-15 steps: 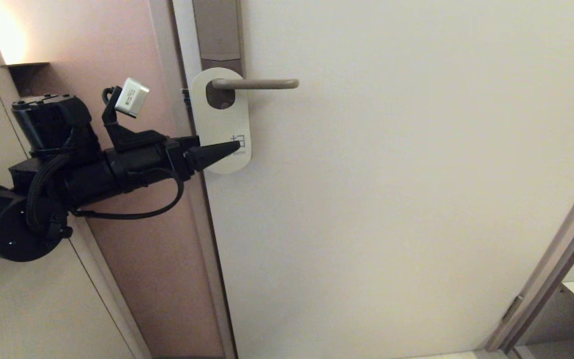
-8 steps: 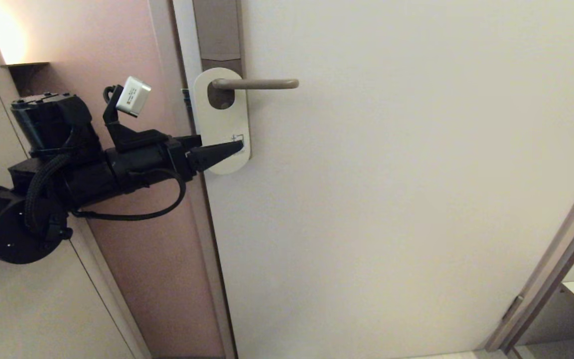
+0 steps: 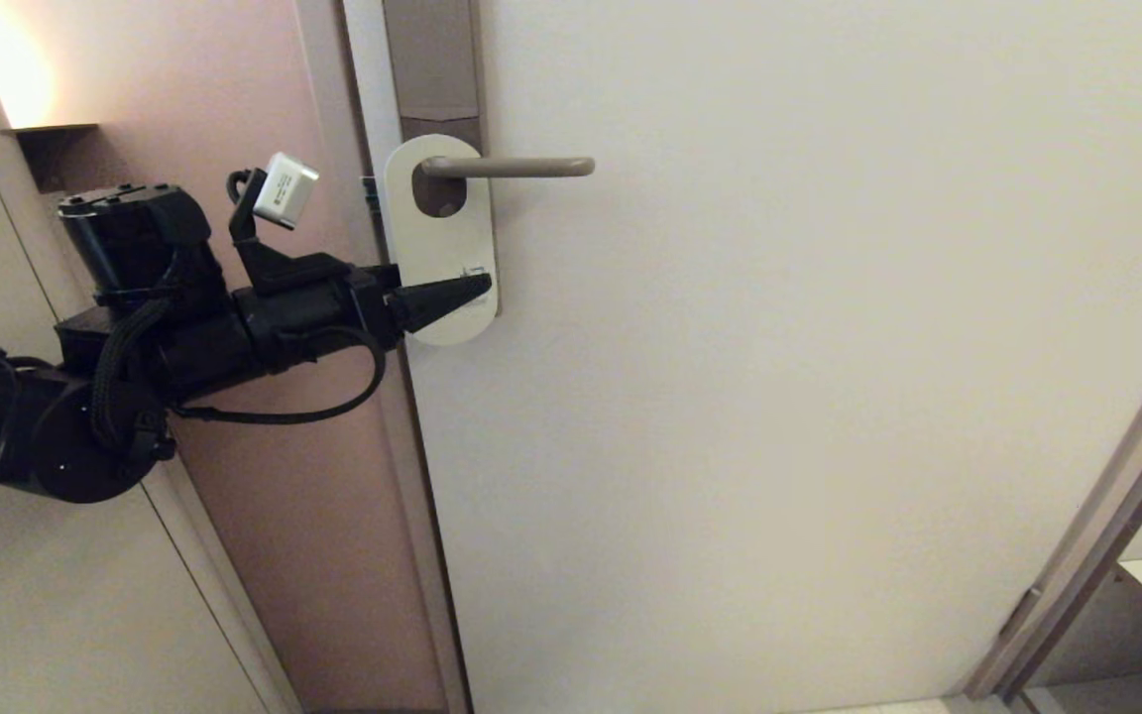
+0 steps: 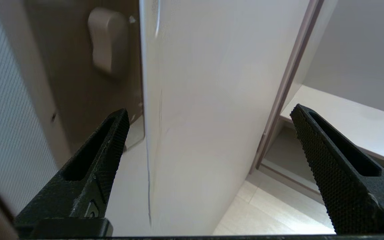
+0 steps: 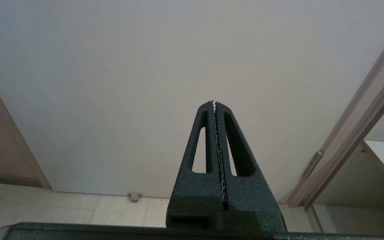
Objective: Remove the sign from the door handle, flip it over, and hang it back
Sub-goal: Take down the sign
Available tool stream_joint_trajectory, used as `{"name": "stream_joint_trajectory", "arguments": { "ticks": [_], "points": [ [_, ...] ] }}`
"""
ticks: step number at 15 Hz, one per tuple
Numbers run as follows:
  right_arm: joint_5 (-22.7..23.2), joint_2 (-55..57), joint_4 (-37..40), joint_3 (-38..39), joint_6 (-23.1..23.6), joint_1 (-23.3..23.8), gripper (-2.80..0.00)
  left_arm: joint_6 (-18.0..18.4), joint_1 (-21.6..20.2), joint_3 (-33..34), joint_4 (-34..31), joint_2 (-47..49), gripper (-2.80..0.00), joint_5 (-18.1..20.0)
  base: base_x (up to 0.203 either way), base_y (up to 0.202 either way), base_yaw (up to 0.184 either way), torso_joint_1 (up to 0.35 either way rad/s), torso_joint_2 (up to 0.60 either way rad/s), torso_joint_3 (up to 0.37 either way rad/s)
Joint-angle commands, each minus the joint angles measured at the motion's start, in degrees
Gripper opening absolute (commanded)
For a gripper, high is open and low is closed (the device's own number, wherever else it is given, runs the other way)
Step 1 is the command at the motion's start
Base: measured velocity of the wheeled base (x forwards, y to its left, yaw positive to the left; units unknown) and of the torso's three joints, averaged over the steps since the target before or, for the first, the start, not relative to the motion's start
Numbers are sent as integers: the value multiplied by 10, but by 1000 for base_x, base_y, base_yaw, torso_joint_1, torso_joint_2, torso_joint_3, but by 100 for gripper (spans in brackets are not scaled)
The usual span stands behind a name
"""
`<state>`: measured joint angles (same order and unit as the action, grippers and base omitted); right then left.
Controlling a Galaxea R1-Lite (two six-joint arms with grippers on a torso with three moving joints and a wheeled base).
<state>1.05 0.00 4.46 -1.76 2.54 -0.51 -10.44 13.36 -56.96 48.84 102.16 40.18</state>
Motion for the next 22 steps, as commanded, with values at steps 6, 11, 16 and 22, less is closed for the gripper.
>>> {"name": "stream_joint_trajectory", "arguments": {
  "ticks": [6,11,16,22],
  "points": [
    [0,0,0,0,1,0,-280,-2,9,-8,4,14,0,2,0,0,0,0,0,0],
    [0,0,0,0,0,0,-280,-1,13,-14,6,26,0,2,0,0,0,0,0,0],
    [0,0,0,0,1,0,-280,0,20,-40,5,44,0,2,0,0,0,0,0,0],
    [0,0,0,0,0,0,-280,1,22,-47,5,51,0,2,0,0,0,0,0,0]
  ]
}}
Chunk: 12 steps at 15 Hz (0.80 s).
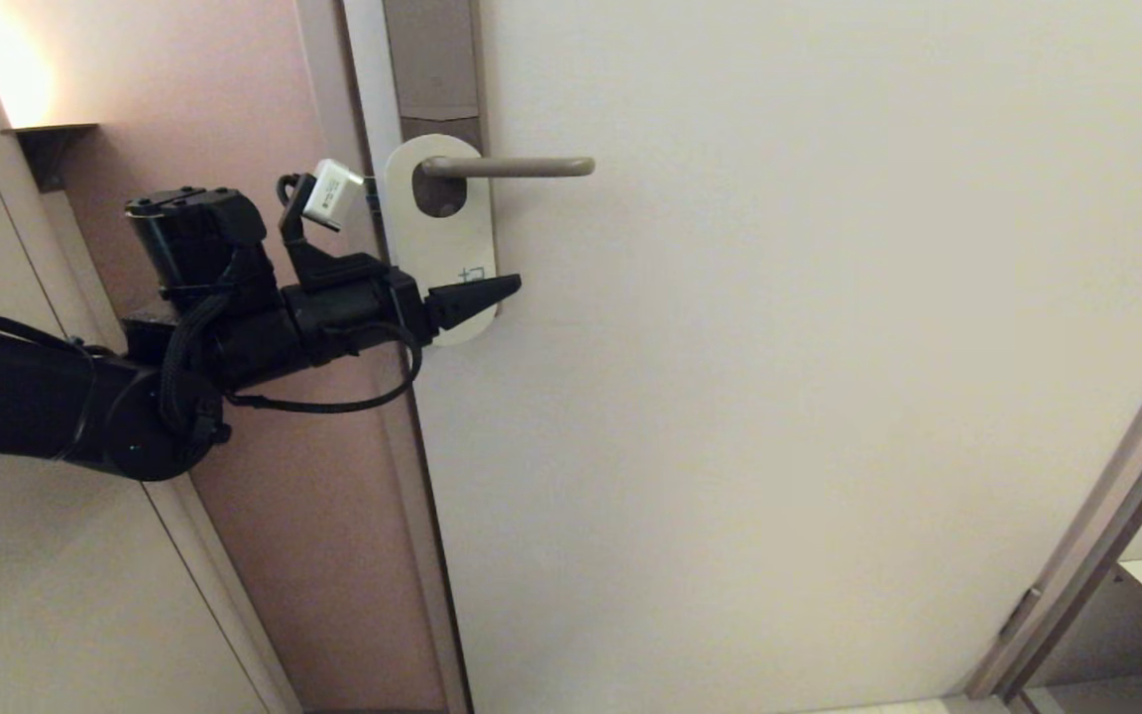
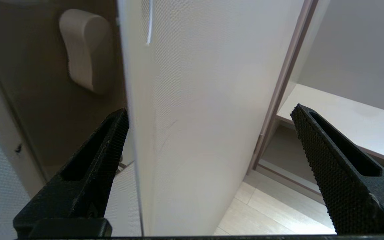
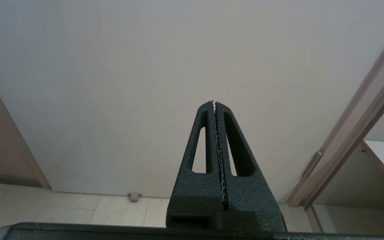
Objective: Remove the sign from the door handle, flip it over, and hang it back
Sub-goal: Take down the sign
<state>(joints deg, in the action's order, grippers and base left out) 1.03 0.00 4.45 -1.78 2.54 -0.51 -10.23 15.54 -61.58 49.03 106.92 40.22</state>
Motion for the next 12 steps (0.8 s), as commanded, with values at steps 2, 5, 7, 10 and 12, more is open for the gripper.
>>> {"name": "stream_joint_trajectory", "arguments": {
  "ticks": [2,5,7,10,12],
  "points": [
    [0,0,0,0,0,0,-280,-1,0,-12,2,8,0,2,0,0,0,0,0,0],
    [0,0,0,0,0,0,-280,-1,0,-21,1,14,0,2,0,0,0,0,0,0],
    [0,0,0,0,1,0,-280,-1,0,-21,1,16,0,2,0,0,0,0,0,0],
    [0,0,0,0,1,0,-280,-1,4,-24,2,18,0,2,0,0,0,0,0,0],
    [0,0,0,0,0,0,-280,1,5,-26,4,20,0,2,0,0,0,0,0,0]
  ]
}}
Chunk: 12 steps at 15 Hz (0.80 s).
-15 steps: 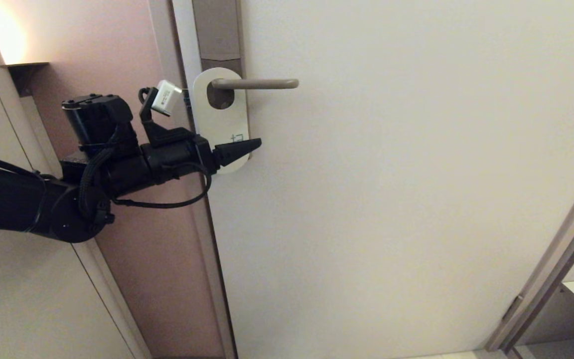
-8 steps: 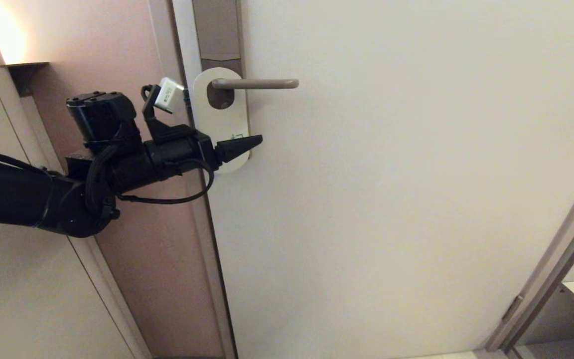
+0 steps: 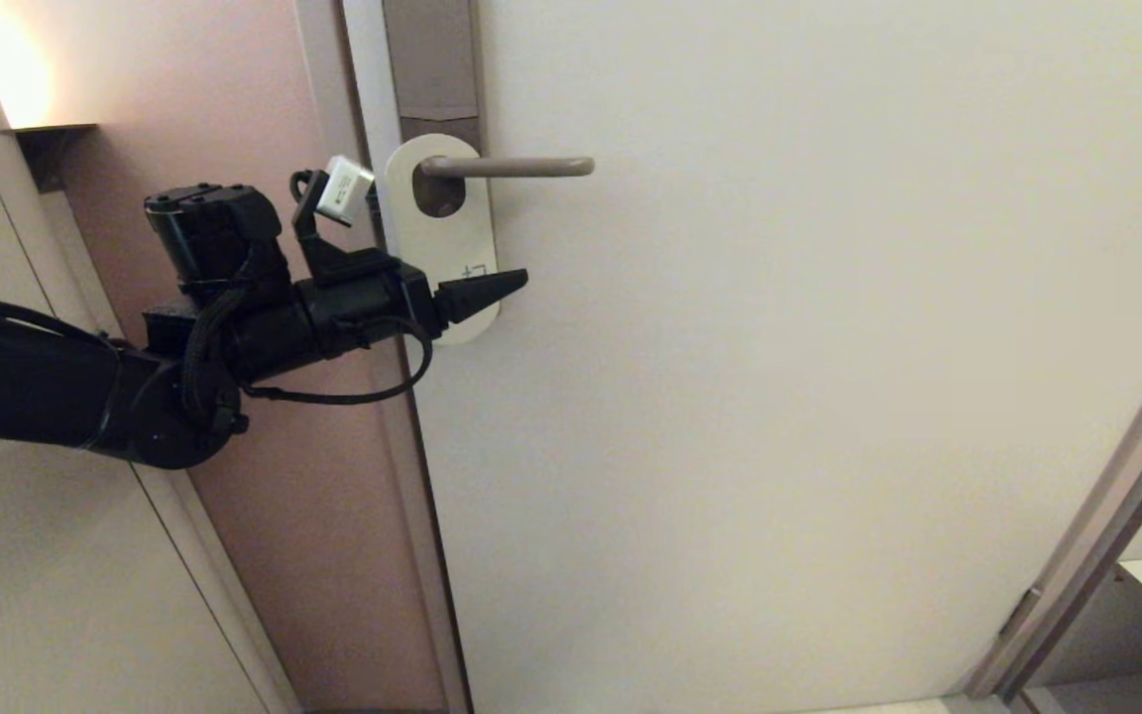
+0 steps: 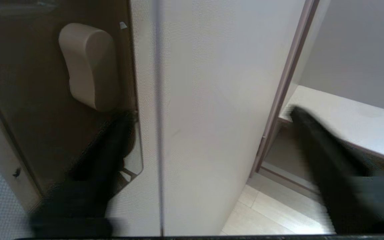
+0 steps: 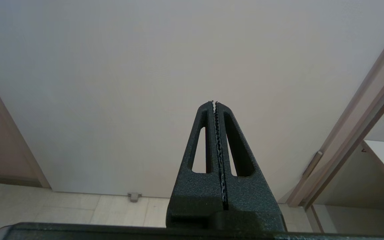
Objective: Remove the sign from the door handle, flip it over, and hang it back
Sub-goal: Take down the sign
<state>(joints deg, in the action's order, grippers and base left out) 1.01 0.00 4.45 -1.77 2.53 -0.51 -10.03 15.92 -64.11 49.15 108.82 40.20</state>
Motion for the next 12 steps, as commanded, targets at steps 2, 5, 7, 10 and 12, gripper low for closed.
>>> {"name": "stream_joint_trajectory", "arguments": {
  "ticks": [2,5,7,10,12],
  "points": [
    [0,0,0,0,1,0,-280,1,3,-5,18,11,-280,2,0,0,0,0,0,0],
    [0,0,0,0,1,0,-280,-2,3,-13,19,12,-280,1,0,0,0,0,0,0],
    [0,0,0,0,0,0,-280,-2,3,-12,20,9,-280,0,0,0,0,0,0,0],
    [0,0,0,0,1,0,-280,2,3,-10,21,1,-280,-4,0,0,0,0,0,0],
    [0,0,0,0,0,0,-280,3,2,-9,20,-6,-280,-6,0,0,0,0,0,0]
  ]
}}
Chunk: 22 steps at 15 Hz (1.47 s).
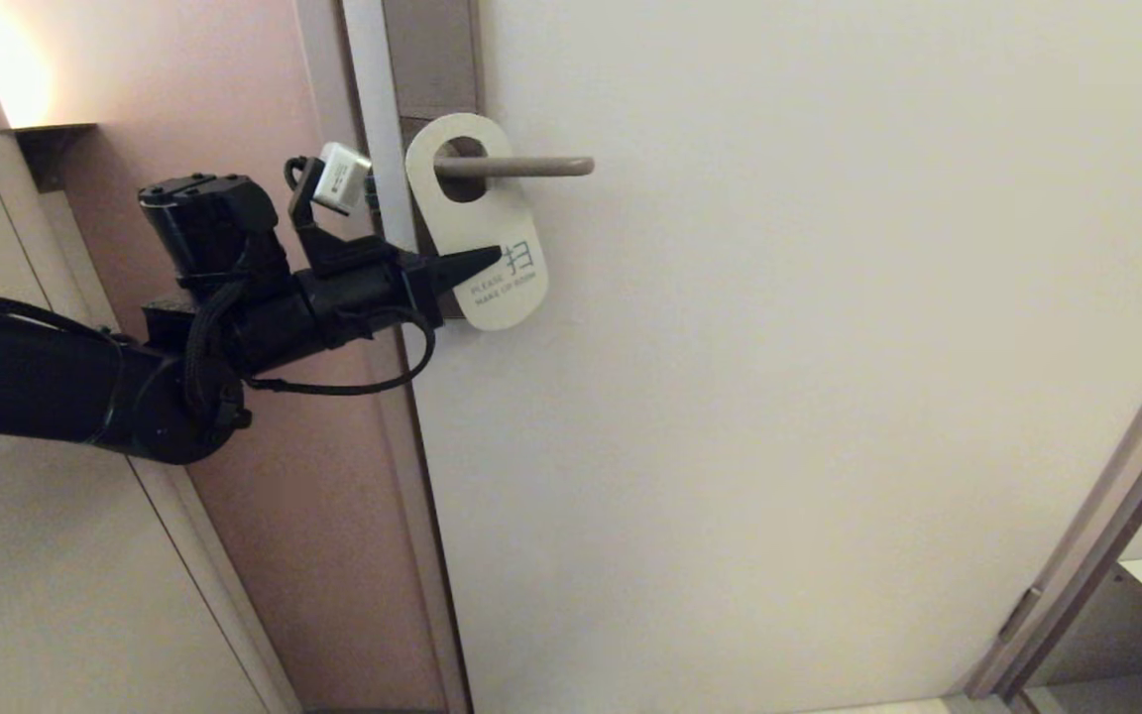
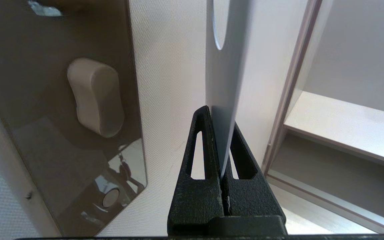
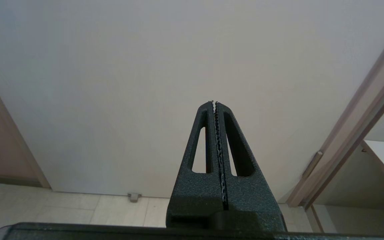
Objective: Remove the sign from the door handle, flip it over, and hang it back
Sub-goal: Take down the sign
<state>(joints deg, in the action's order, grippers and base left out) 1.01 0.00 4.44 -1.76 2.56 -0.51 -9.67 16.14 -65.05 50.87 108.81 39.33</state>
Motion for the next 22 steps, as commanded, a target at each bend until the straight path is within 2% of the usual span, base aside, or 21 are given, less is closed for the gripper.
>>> {"name": "stream_joint_trajectory", "arguments": {
  "ticks": [1,15,17,22],
  "points": [
    [0,0,0,0,1,0,-280,0,-1,1,3,-9,-280,-4,0,0,0,0,0,0],
    [0,1,0,0,0,0,-280,3,26,38,-1,-57,-280,-14,0,0,0,0,0,0],
    [0,0,0,0,1,0,-280,16,28,41,-2,-57,-280,-35,0,0,0,0,0,0],
    [0,0,0,0,0,0,-280,22,28,55,-2,-60,-280,-34,0,0,0,0,0,0]
  ]
}}
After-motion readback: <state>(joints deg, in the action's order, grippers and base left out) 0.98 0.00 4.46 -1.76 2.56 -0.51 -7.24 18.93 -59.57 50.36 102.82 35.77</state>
